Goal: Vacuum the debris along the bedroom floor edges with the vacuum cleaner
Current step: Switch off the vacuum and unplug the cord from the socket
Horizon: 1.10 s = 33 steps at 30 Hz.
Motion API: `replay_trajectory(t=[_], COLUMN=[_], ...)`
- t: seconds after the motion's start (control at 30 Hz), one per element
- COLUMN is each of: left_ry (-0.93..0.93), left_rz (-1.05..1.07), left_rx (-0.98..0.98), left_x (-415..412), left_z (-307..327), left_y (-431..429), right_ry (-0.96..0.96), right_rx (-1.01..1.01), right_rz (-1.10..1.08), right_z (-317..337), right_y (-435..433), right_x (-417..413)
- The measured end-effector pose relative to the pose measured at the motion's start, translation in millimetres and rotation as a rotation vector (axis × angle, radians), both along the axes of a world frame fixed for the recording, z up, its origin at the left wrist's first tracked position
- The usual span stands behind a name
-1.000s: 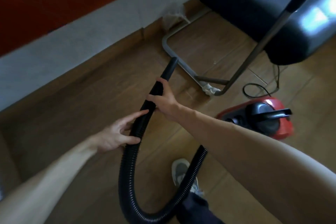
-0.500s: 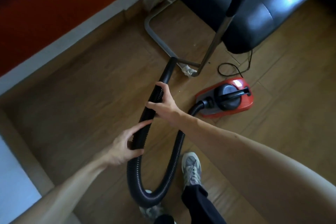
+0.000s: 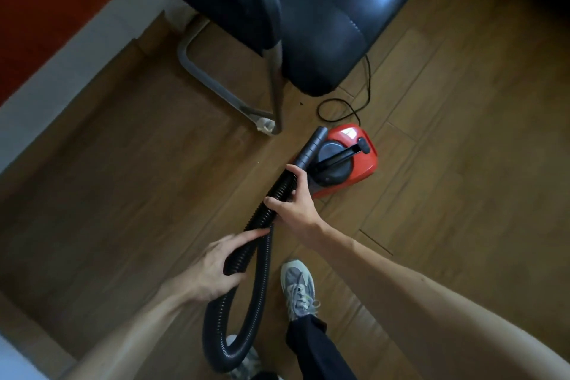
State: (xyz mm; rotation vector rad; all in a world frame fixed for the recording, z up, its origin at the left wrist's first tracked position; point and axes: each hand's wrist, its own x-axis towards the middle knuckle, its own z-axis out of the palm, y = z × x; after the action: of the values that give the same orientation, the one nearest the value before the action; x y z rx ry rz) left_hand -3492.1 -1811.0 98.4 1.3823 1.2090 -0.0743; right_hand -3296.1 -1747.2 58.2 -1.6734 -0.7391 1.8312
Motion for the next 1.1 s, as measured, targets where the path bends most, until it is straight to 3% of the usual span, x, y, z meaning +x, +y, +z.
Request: replay_trajectory(t=[0.33,0.53,0.73,1.1], left_ry=[-0.047,-0.175,-0.207,-0.247], left_rz=[-0.302,-0.31,-0.276,-0.243], left_rx=[-0.078,-0.416,-0.602,-0.579], left_x=[103,155,189,190], left_z=[11,8,0,-8], left_y=[63,71,60,69], right_ry=[0.037,-0.001,-0.068,-0.072], right_rx=[-0.059,-0.111,-0.141,-0.235], right_rz=[-0.347,-0.354,-0.308,-0.325], right_z=[2,1,2,-4], right_y=[-5,-18,-32,-37], right_x=[112,157,190,207])
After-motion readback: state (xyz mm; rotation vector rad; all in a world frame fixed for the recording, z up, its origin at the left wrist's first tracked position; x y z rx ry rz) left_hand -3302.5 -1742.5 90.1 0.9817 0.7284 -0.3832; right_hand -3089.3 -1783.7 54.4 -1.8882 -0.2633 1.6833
